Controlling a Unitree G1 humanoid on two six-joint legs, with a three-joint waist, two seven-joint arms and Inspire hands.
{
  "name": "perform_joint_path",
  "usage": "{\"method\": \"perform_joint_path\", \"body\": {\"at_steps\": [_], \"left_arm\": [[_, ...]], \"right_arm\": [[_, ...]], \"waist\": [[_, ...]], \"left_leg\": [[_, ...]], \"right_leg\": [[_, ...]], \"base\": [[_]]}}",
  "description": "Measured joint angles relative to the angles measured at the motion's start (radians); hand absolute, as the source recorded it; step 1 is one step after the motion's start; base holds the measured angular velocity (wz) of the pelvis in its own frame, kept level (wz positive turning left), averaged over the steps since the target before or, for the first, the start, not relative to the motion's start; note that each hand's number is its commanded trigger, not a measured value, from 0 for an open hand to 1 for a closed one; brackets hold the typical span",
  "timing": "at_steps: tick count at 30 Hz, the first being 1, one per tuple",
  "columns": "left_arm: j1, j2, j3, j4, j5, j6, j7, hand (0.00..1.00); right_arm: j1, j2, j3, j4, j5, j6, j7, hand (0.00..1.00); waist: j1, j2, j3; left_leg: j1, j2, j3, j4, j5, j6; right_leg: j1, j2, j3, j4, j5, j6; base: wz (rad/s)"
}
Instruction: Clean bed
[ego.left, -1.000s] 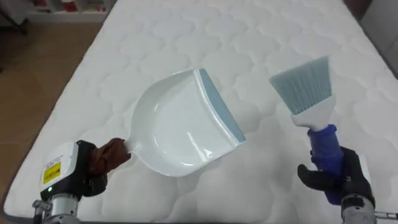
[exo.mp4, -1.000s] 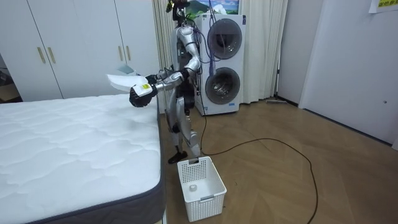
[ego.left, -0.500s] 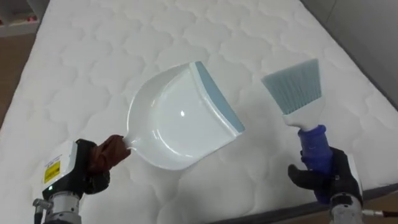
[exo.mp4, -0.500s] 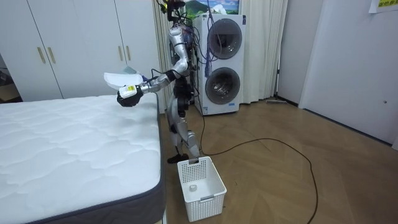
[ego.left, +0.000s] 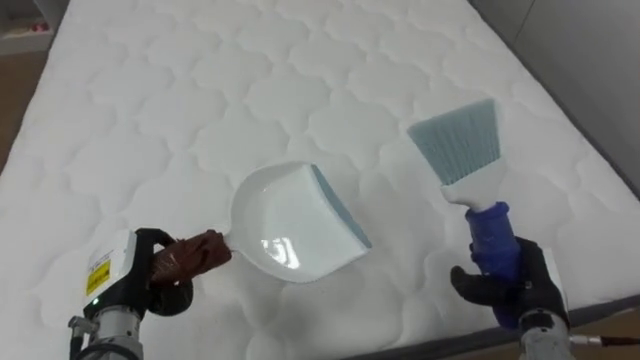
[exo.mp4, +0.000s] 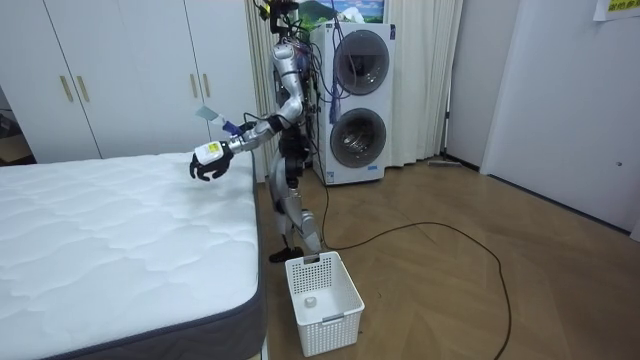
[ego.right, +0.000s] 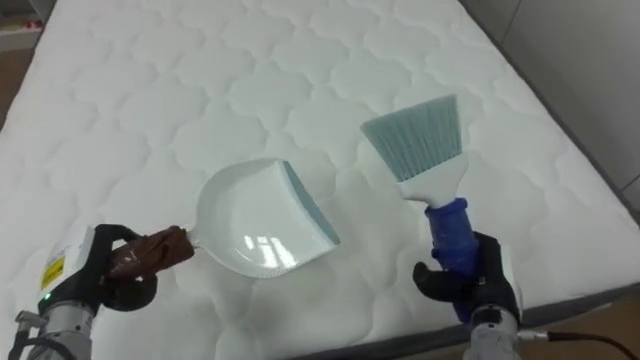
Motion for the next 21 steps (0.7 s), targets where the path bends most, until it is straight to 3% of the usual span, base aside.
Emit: {"method": "perform_joint_path", "body": {"at_steps": [8, 13, 21], "left_arm": [[0.018, -0.02, 0.002, 0.093, -0.022, 0.002, 0.001, 0.0], [0.068, -0.041, 0.01, 0.201, -0.147, 0.013, 0.003, 0.0], [0.13, -0.056, 0.172, 0.41, -0.284, 0.0, 0.039, 0.0]], "right_arm": [[0.021, 0.001, -0.005, 0.0, -0.053, 0.001, 0.012, 0.0], [0.038, 0.001, -0.041, 0.013, -0.017, 0.017, 0.005, 0.0], [0.064, 0.001, -0.169, 0.241, 0.013, 0.016, -0.057, 0.0]], "waist": [[-0.001, 0.0, -0.0011], [-0.005, 0.002, -0.0028], [0.007, -0.005, -0.014]], "left_leg": [[-0.002, 0.016, 0.003, -0.011, 0.001, -0.002], [0.011, 0.025, 0.0, -0.011, 0.002, -0.003], [0.072, 0.038, 0.001, -0.034, 0.011, -0.019]], "right_leg": [[0.034, 0.013, 0.0, -0.072, 0.034, 0.0], [0.056, 0.017, -0.015, -0.097, 0.037, -0.002], [0.139, 0.027, -0.03, -0.151, 0.038, -0.008]], "base": [[0.0], [0.02], [0.06]]}}
